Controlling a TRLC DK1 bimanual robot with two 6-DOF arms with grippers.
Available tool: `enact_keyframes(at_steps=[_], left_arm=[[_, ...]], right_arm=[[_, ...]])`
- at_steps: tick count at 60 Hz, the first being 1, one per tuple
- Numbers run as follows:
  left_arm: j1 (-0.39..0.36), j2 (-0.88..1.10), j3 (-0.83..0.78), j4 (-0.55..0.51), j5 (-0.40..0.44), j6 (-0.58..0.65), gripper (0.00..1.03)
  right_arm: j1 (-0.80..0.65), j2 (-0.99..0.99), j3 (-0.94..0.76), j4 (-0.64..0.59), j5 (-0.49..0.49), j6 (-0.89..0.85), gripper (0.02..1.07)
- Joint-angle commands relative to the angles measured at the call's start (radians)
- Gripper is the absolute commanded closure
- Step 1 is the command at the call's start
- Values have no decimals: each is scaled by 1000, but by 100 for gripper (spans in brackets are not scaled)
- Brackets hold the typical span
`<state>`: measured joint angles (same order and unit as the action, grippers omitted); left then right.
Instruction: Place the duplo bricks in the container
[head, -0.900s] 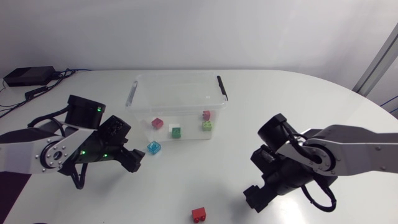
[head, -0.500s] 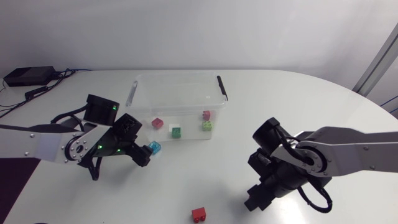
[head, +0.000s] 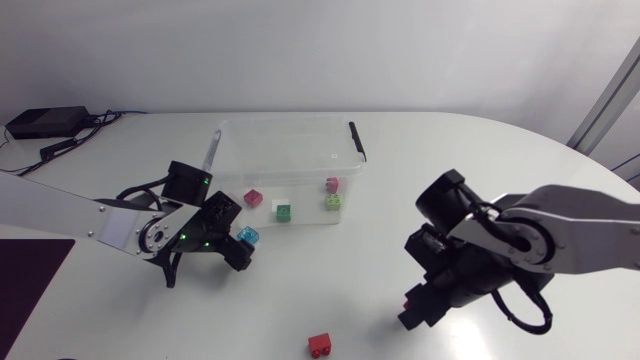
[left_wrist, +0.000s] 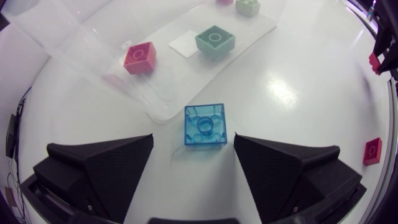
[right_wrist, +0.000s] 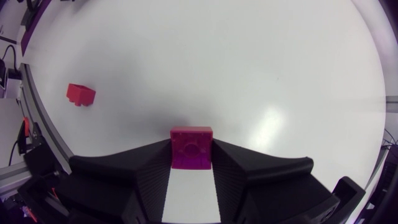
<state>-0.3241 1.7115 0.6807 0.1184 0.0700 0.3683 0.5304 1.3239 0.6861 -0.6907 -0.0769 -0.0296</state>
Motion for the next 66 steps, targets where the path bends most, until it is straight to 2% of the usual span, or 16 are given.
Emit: enact_keyframes(at_steps=[1,6,16,29,44,57,66], left_arm=[[-7,34,29,7,42,23,29],[-1,48,40,-5,117,23,46],[2,85,57,-26,166,26,61],[7,82,43,-31,185,35,64],[10,-93,-33,-95,200,55,65],[59,-354,-69,-232,221,69,65],[65,-504,-30,-335,225,67,65]], right_arm=[[-24,-58,81,-38,6,0,85],[-44,-80,148,-89,6,-3,85],[-52,-95,263,-148,6,-3,85],[-30,-88,394,-138,3,7,85],[-17,12,544,-49,-3,31,85],[13,153,632,54,-1,37,85],[33,242,702,89,2,33,83]])
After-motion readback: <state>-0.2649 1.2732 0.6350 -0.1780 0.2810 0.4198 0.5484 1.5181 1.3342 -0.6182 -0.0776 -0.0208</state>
